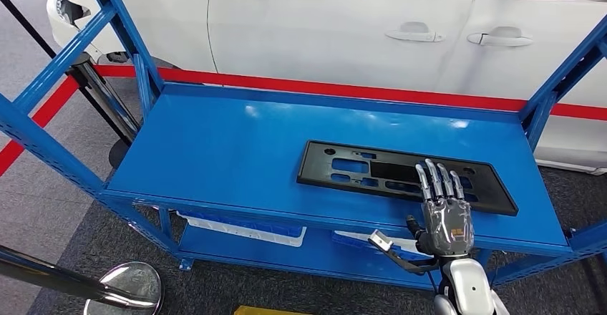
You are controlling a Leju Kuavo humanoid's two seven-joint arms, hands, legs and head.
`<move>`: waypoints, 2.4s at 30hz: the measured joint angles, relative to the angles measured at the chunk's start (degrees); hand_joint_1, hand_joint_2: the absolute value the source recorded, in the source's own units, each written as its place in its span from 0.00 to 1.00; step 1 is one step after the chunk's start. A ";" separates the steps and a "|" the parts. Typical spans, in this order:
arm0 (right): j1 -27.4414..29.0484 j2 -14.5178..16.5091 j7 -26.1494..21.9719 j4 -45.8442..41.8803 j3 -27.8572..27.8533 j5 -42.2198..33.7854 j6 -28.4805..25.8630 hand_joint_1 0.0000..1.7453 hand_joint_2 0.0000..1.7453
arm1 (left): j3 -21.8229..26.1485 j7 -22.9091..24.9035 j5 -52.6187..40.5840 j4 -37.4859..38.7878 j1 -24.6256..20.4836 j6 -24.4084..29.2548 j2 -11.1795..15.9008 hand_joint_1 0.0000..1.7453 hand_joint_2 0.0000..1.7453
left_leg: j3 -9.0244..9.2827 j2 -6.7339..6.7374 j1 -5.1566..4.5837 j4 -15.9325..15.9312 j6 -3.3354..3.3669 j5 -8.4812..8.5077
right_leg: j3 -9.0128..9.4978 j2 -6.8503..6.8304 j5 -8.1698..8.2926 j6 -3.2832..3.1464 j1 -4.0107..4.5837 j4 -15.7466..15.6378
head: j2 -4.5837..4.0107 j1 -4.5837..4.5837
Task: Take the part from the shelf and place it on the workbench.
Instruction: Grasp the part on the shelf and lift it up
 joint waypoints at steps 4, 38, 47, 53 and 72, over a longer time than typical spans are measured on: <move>-0.86 -0.01 0.63 0.99 0.43 0.74 0.46 0.00 1.00 | -0.20 -0.04 0.00 0.00 0.00 -0.07 0.03 0.00 0.00 | -0.01 0.00 0.00 0.00 0.00 0.00 | 0.00 0.00 0.00 0.00 0.00 0.00 | 0.00 0.00; -25.33 8.12 0.44 28.89 14.57 2.72 6.14 1.00 1.00 | -1.49 -1.52 0.70 -0.37 -0.18 -0.84 0.69 0.00 0.00 | -0.05 -0.06 0.00 0.01 -0.04 0.05 | -0.07 -0.01 0.04 0.01 0.02 0.09 | 0.00 0.00; -25.32 8.05 -0.15 29.24 15.66 1.26 6.09 1.00 1.00 | -1.50 -1.49 1.09 -0.37 -0.11 -0.86 0.70 0.00 0.00 | -0.04 -0.04 -0.01 0.02 -0.04 0.05 | -0.08 -0.01 0.04 0.01 0.01 0.08 | 0.00 0.00; -24.96 6.63 -0.80 27.89 16.25 -0.09 6.19 1.00 1.00 | -1.55 -2.24 1.07 -0.37 -0.05 -0.71 0.75 0.00 0.00 | -0.04 -0.05 -0.01 0.04 -0.04 0.05 | -0.08 -0.02 0.04 0.01 0.00 0.08 | 0.00 0.00; -22.45 1.09 -1.45 19.16 19.17 -4.00 10.33 1.00 1.00 | -1.58 -3.07 2.02 -0.38 0.04 -1.04 0.75 0.00 1.00 | -0.04 -0.04 0.00 0.04 -0.04 0.05 | -0.08 -0.01 0.04 0.01 -0.02 0.08 | 0.00 0.00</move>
